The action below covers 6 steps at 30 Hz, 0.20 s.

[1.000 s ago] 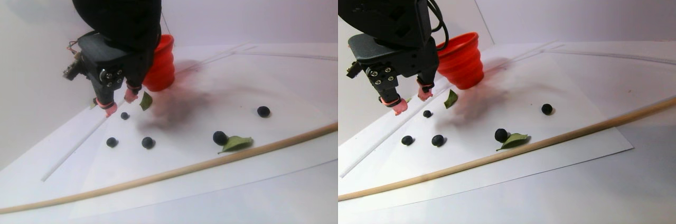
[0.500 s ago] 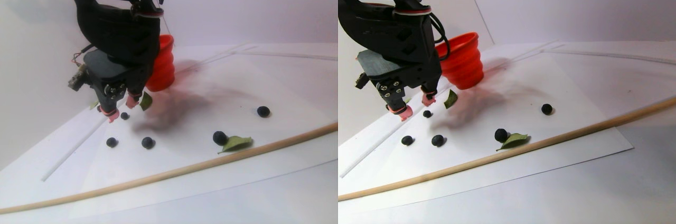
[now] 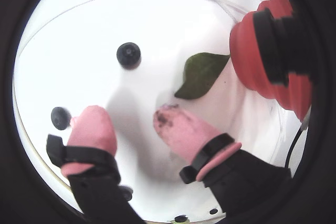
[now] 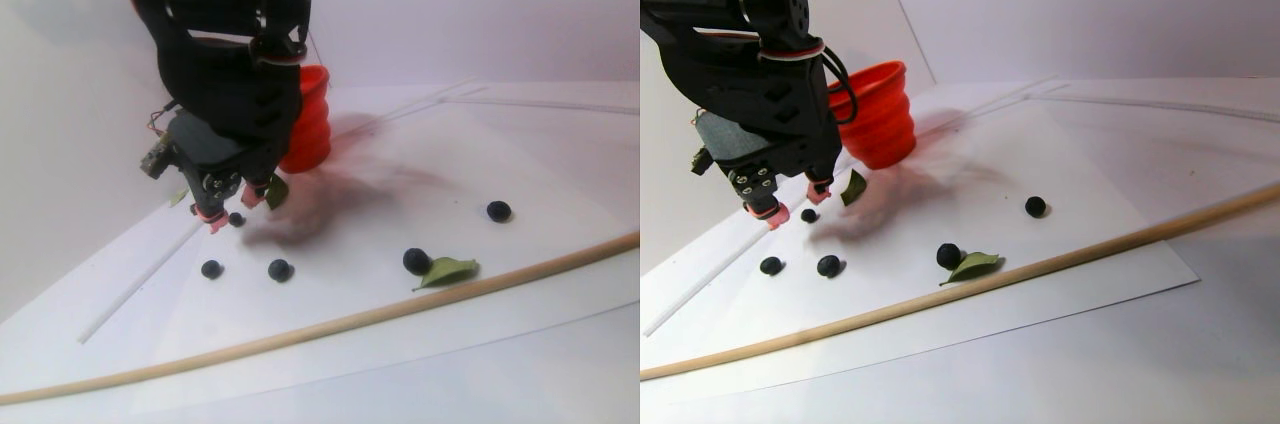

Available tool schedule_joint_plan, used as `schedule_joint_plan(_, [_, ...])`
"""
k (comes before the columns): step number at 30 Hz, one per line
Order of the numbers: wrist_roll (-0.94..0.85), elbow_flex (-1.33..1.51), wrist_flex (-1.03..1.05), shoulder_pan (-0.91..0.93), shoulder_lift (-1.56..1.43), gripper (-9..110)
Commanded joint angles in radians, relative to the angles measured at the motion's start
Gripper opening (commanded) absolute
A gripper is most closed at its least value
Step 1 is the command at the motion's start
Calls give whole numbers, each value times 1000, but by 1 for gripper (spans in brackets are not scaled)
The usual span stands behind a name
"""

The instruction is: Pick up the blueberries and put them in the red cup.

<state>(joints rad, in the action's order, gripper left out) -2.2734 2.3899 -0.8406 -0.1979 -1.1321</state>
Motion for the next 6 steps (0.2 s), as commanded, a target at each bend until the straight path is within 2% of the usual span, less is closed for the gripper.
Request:
schedule_joint_plan(1, [3, -23, -29, -51, 9, 17])
schedule_joint_plan(6, [15, -57, -34, -61, 37, 17])
